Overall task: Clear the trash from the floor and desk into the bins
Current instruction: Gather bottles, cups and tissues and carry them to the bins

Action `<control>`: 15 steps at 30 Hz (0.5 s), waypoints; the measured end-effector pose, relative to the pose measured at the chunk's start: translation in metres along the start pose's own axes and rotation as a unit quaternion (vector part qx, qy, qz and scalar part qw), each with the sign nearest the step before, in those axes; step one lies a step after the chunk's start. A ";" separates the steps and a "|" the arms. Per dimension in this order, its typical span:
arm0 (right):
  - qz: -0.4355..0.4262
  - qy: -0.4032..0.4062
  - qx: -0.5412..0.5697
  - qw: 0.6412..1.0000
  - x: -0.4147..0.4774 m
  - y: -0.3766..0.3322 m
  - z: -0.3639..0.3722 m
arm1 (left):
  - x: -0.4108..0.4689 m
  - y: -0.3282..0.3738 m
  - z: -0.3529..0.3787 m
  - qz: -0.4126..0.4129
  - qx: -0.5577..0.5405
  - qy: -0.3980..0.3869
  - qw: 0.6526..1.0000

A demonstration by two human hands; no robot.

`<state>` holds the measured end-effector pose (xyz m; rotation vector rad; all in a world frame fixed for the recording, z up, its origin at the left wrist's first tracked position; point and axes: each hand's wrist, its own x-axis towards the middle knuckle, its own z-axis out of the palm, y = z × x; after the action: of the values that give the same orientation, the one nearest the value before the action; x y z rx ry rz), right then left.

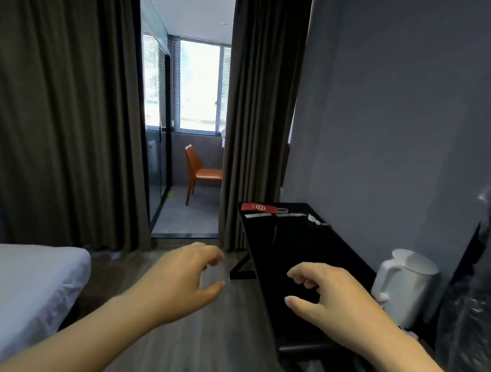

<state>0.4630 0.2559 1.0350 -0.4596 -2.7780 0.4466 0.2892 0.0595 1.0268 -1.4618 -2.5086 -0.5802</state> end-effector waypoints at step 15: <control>0.063 -0.025 0.017 0.998 0.245 0.066 0.067 | 0.221 -0.160 0.085 0.013 -0.041 -0.042 0.998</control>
<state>0.2362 0.3841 1.0074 -0.6274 -2.7951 0.5398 0.0435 0.2004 0.9878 -1.5772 -2.5541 -0.6379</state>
